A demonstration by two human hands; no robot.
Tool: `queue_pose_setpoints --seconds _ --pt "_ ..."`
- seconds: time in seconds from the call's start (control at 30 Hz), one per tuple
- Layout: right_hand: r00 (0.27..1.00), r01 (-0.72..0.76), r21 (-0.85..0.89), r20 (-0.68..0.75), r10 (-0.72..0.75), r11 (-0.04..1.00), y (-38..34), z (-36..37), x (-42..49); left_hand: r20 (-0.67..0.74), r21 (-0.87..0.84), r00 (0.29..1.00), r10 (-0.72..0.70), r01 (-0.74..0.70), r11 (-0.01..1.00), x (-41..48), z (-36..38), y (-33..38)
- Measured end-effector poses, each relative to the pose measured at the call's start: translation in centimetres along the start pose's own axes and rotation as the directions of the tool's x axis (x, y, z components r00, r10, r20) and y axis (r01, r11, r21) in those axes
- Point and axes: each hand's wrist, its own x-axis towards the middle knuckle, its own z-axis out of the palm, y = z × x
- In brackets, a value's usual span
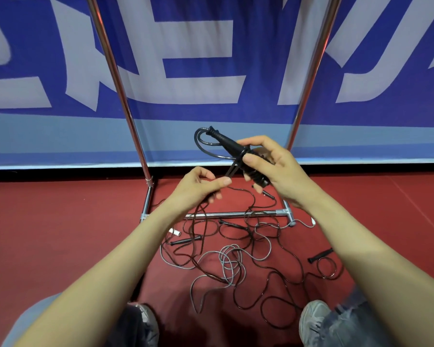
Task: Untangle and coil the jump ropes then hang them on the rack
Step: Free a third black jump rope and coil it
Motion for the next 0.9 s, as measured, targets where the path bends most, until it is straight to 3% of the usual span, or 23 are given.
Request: queue_pose_setpoints --seconds 0.1,0.2,0.33,0.4,0.57,0.67,0.77,0.83,0.9 --pt "0.999 -0.024 -0.006 0.048 0.024 1.000 -0.2 0.6 -0.4 -0.011 0.016 0.999 0.032 -0.032 0.999 0.4 -0.8 0.0" --pt "0.982 -0.092 -0.051 0.161 0.099 0.994 -0.4 0.6 -0.6 0.068 0.058 0.991 0.119 -0.123 0.991 0.7 -2.2 0.2" --pt "0.920 -0.101 -0.280 0.338 0.197 0.955 -0.4 0.3 -0.9 0.145 0.161 0.988 0.044 -0.068 0.985 0.6 -3.4 1.3" --pt "0.885 -0.145 -0.316 0.383 0.266 0.938 0.0 0.2 -0.9 0.194 0.207 0.980 0.036 -0.077 0.975 0.3 -3.1 1.8" --pt "0.883 -0.278 -0.508 0.200 0.426 0.815 1.3 0.0 -0.6 0.090 0.285 0.986 0.142 -0.162 0.945 -0.5 -1.3 2.9" --pt "0.934 -0.194 -0.644 0.110 0.340 0.741 2.2 0.5 -0.3 0.034 0.203 0.973 0.230 -0.232 0.951 -1.2 0.5 2.5" --pt "0.990 -0.127 -0.770 -0.059 0.129 0.625 3.2 0.5 0.4 -0.049 0.127 0.945 0.324 -0.316 0.940 -1.5 1.8 1.9" --pt "0.990 -0.115 -0.714 -0.140 0.021 0.691 3.3 0.7 0.4 -0.098 0.048 0.927 0.363 -0.360 0.932 -1.6 2.2 1.9" --pt "0.977 -0.112 -0.543 -0.214 -0.008 0.832 2.9 0.7 0.6 -0.135 -0.041 0.929 0.343 -0.352 0.935 -1.6 2.6 2.0"
